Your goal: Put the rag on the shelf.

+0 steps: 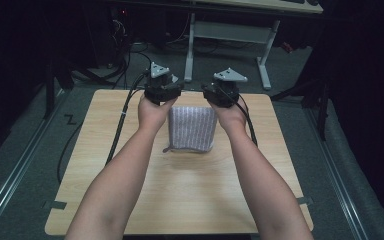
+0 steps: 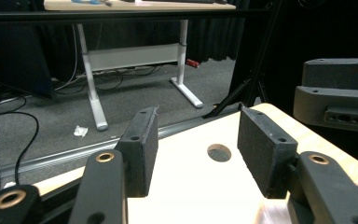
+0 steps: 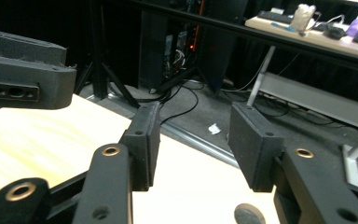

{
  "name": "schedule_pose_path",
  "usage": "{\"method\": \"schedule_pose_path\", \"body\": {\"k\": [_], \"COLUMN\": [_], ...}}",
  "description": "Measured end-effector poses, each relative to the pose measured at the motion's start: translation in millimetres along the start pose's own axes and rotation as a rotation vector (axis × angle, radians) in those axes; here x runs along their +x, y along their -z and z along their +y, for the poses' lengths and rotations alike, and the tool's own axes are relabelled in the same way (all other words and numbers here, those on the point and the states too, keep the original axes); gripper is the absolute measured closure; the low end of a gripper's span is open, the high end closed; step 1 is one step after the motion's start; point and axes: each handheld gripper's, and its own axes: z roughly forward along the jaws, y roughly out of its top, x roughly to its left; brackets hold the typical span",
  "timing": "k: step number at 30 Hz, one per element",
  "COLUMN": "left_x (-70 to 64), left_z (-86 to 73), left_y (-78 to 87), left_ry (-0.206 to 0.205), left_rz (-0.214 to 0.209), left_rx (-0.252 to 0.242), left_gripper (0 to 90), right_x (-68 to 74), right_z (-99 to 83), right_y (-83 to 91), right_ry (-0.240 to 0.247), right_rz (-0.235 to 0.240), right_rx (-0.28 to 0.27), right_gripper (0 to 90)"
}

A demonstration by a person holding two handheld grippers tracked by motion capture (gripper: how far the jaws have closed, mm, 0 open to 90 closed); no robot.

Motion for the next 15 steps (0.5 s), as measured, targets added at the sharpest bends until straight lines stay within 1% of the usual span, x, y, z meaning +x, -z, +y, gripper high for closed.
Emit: {"method": "schedule_pose_path", "body": {"k": [1, 2, 6, 8, 12, 15], "left_x": [-0.4, -0.9, -3.3, -2.2, -0.6, 0.4], "left_z": [-0.2, -0.1, 1.7, 3.0, 3.8, 3.4], "left_y": [1.3, 2.7, 7.6, 10.3, 15.1, 21.0], "left_ry": [0.01, 0.014, -0.015, -0.014, -0.01, -0.013], "left_rz": [-0.007, -0.009, 0.003, 0.005, 0.006, -0.008], "left_rx": [0.001, -0.002, -0.008, -0.008, -0.005, -0.002], "left_gripper": [48.5, 48.6, 48.5, 48.3, 47.9, 47.3], "right_x": [0.5, 1.2, 3.7, 4.7, 3.6, 3.1], "right_z": [-0.7, -2.0, -2.3, -1.0, 2.3, 3.8], "right_y": [0.3, 0.9, 1.9, 2.6, 4.7, 8.3], "right_ry": [-0.003, 0.006, 0.008, 0.01, -0.011, -0.019], "right_rz": [0.005, 0.01, 0.019, 0.017, 0.03, 0.016], "right_rx": [0.001, -0.005, -0.009, -0.011, -0.006, 0.004], "right_gripper": [52.9, 52.9, 53.7, 54.6, 56.1, 57.6]}}
